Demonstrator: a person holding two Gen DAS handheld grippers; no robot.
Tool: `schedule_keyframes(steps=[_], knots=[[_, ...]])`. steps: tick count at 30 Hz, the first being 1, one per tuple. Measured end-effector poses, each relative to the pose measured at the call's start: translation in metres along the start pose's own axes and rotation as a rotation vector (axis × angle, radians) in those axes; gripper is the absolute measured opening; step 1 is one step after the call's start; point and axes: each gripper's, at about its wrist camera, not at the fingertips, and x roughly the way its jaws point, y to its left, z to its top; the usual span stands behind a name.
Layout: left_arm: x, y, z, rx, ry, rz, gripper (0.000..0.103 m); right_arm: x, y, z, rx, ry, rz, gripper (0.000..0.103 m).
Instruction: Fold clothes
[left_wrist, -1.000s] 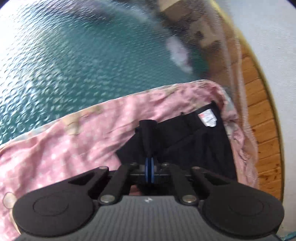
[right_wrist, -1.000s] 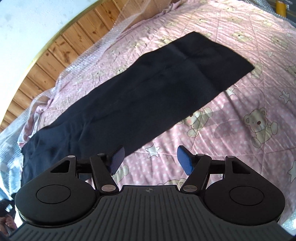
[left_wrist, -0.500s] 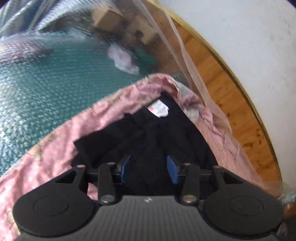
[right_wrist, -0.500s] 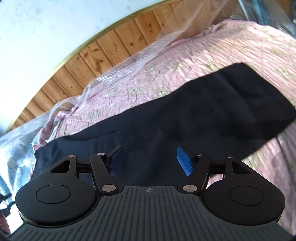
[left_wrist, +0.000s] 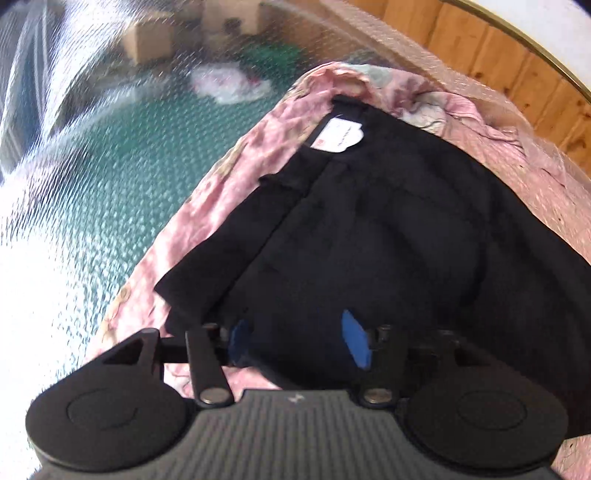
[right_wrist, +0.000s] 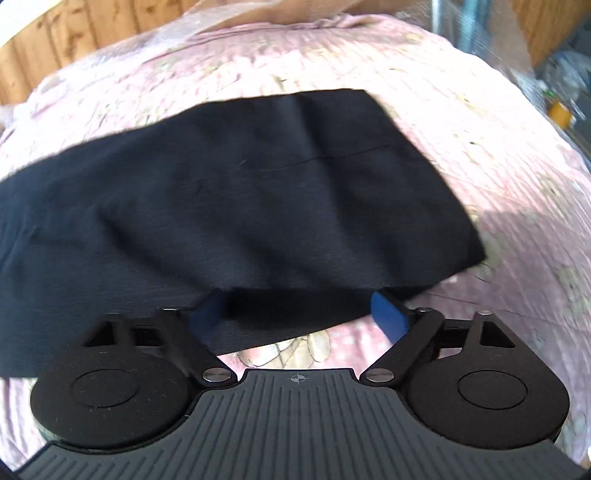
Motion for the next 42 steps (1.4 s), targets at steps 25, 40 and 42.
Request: schedule_keyframes(steps=[25, 40, 42], knots=[[0.058, -0.069, 0.027, 0.132, 0.083, -0.079, 0.061, 0.027, 0.050, -0.005, -0.207, -0.038, 0.103, 0.095], [0.140, -0.129, 0.155, 0.164, 0.048, 0.000, 0.062, 0.079, 0.115, 0.113, -0.377, -0.113, 0.205, 0.088], [0.149, -0.110, 0.158, 0.142, 0.052, -0.002, 0.066, 0.099, 0.076, 0.116, -0.292, -0.078, 0.160, 0.088]])
